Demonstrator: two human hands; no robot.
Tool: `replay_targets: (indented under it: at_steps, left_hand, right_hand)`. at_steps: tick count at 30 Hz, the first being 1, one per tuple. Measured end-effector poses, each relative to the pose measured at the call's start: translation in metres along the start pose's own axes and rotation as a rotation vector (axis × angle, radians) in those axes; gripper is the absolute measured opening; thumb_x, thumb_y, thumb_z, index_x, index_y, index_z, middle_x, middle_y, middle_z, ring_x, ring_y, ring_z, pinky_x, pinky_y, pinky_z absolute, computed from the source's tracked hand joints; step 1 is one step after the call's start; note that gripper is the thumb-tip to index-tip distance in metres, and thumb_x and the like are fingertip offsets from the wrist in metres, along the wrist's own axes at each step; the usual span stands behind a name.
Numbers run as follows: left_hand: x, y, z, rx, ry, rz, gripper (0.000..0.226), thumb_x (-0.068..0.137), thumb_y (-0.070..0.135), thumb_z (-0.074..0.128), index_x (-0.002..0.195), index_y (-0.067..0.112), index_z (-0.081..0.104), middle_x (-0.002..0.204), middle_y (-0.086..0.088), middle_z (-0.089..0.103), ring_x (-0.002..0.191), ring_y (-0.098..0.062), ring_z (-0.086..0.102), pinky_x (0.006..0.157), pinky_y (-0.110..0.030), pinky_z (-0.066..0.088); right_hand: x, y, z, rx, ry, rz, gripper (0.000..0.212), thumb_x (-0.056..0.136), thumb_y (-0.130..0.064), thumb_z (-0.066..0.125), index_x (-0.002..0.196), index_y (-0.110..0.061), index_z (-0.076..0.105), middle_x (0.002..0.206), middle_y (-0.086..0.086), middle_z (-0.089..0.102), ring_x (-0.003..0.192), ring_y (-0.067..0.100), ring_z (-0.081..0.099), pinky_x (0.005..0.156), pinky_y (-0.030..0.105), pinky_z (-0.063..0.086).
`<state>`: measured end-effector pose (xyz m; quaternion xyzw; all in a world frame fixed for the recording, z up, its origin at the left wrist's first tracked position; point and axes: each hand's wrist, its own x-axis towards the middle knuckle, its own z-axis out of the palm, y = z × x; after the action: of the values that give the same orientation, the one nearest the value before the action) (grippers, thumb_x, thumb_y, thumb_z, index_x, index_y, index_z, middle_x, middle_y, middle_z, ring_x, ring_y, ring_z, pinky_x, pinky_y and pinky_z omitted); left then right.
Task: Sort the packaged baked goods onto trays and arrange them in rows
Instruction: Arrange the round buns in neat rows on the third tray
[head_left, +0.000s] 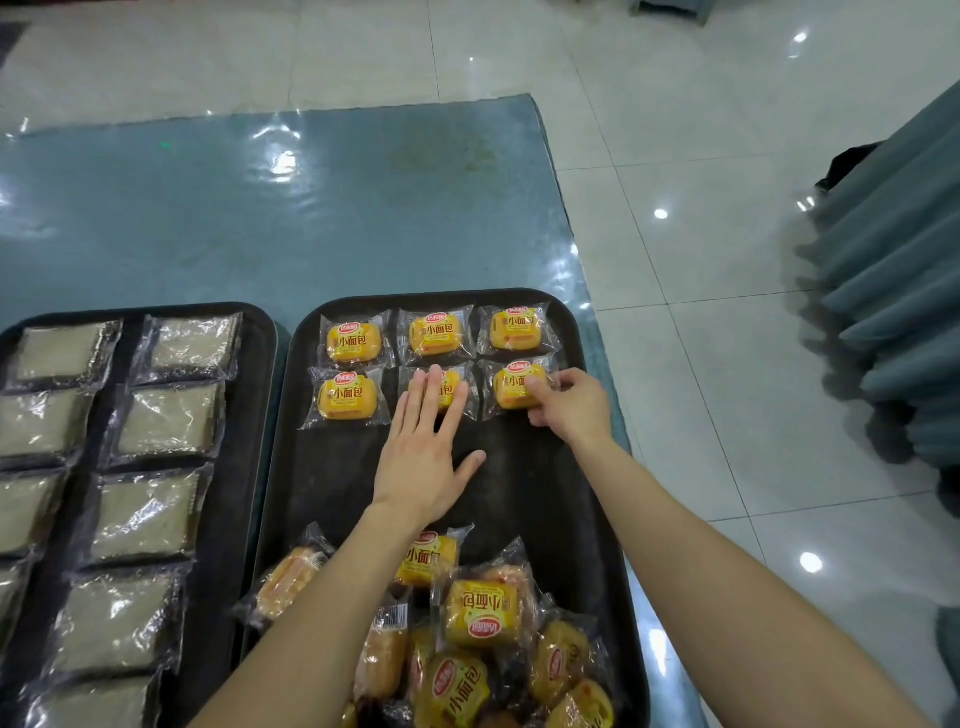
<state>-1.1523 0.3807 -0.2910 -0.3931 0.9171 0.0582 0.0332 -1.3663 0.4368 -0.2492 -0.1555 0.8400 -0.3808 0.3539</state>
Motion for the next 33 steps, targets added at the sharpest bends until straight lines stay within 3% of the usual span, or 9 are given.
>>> replay_targets:
  at_steps: [2, 5, 8, 14, 21, 26, 29, 31, 33]
  left_hand:
    - [0.000, 0.001, 0.001, 0.006, -0.010, -0.004, 0.094, 0.107, 0.075, 0.030, 0.172, 0.029, -0.019, 0.178, -0.009, -0.030, 0.165, -0.030, -0.028, 0.138, -0.051, 0.005]
    - [0.000, 0.001, 0.001, 0.014, -0.014, -0.009, 0.094, 0.107, 0.075, 0.029, 0.172, 0.028, -0.020, 0.178, -0.010, -0.031, 0.165, -0.030, -0.029, 0.138, -0.051, 0.005]
    - [0.000, 0.001, 0.002, 0.016, -0.007, -0.004, 0.094, 0.107, 0.075, 0.031, 0.172, 0.028, -0.019, 0.178, -0.011, -0.031, 0.165, -0.030, -0.028, 0.138, -0.052, 0.006]
    - [0.002, 0.000, 0.006, 0.030, -0.014, -0.002, 0.094, 0.107, 0.075, 0.031, 0.173, 0.027, -0.018, 0.178, -0.012, -0.029, 0.166, -0.031, -0.025, 0.137, -0.052, 0.007]
    - [0.001, 0.001, 0.008, 0.041, -0.004, 0.001, 0.093, 0.108, 0.075, 0.027, 0.173, 0.025, -0.018, 0.178, -0.014, -0.029, 0.166, -0.033, -0.025, 0.137, -0.053, 0.007]
    - [0.001, 0.001, 0.006, 0.043, -0.028, 0.006, 0.093, 0.108, 0.075, 0.025, 0.172, 0.025, -0.021, 0.177, -0.013, -0.033, 0.165, -0.032, -0.029, 0.137, -0.053, 0.004]
    - [0.003, 0.000, 0.004, 0.038, -0.037, 0.016, 0.094, 0.107, 0.075, 0.025, 0.171, 0.025, -0.022, 0.177, -0.014, -0.033, 0.165, -0.033, -0.028, 0.137, -0.054, 0.004]
    - [0.002, -0.001, -0.002, 0.014, -0.023, 0.021, 0.093, 0.108, 0.072, 0.030, 0.173, 0.025, -0.018, 0.178, -0.014, -0.028, 0.166, -0.033, -0.024, 0.137, -0.054, 0.005]
    - [-0.003, 0.000, -0.012, -0.050, 0.033, 0.019, 0.086, 0.110, 0.061, 0.037, 0.175, 0.025, -0.007, 0.181, -0.014, -0.017, 0.168, -0.031, -0.016, 0.138, -0.052, 0.007]
  right_hand:
    - [-0.006, -0.001, -0.001, -0.293, 0.084, -0.112, 0.049, 0.100, -0.049, 0.075, 0.134, -0.015, 0.063, 0.126, 0.004, 0.071, 0.104, 0.021, 0.075, 0.086, 0.033, 0.061]
    - [-0.020, 0.012, -0.002, -0.730, 0.327, -0.485, 0.059, 0.103, -0.053, 0.068, 0.145, -0.014, 0.054, 0.144, 0.011, 0.057, 0.135, 0.029, 0.056, 0.108, 0.044, 0.055]
    - [-0.023, 0.027, 0.005, -0.811, 0.275, -0.814, 0.062, 0.111, -0.046, 0.056, 0.165, -0.019, 0.040, 0.172, 0.011, 0.035, 0.165, 0.031, 0.023, 0.131, 0.054, 0.029]
    - [-0.019, 0.047, 0.025, -0.970, 0.067, -0.772, 0.069, 0.114, -0.049, 0.042, 0.173, -0.021, 0.019, 0.182, 0.011, 0.010, 0.169, 0.029, 0.003, 0.135, 0.053, 0.019]
    - [-0.005, 0.000, 0.019, -0.877, 0.234, -0.842, 0.064, 0.118, -0.047, 0.029, 0.172, -0.014, 0.025, 0.181, 0.012, 0.016, 0.169, 0.026, 0.006, 0.137, 0.049, 0.012]
    - [0.035, -0.008, 0.021, -1.007, 0.022, -0.807, 0.070, 0.115, -0.056, 0.017, 0.174, -0.017, 0.015, 0.182, 0.008, 0.010, 0.169, 0.024, 0.001, 0.137, 0.048, 0.008]
    - [0.025, -0.013, 0.011, -0.899, 0.056, -0.844, 0.069, 0.116, -0.056, 0.018, 0.174, -0.018, 0.017, 0.182, 0.006, 0.011, 0.169, 0.020, 0.002, 0.138, 0.045, 0.005]
    - [0.002, -0.016, -0.001, -0.787, 0.108, -0.875, 0.062, 0.118, -0.048, 0.029, 0.170, -0.014, 0.032, 0.179, 0.007, 0.026, 0.168, 0.021, 0.015, 0.137, 0.045, 0.014]
    - [-0.030, -0.007, -0.012, -0.688, 0.154, -0.942, 0.043, 0.115, -0.034, 0.047, 0.149, -0.011, 0.060, 0.156, 0.008, 0.058, 0.150, 0.022, 0.046, 0.126, 0.045, 0.039]
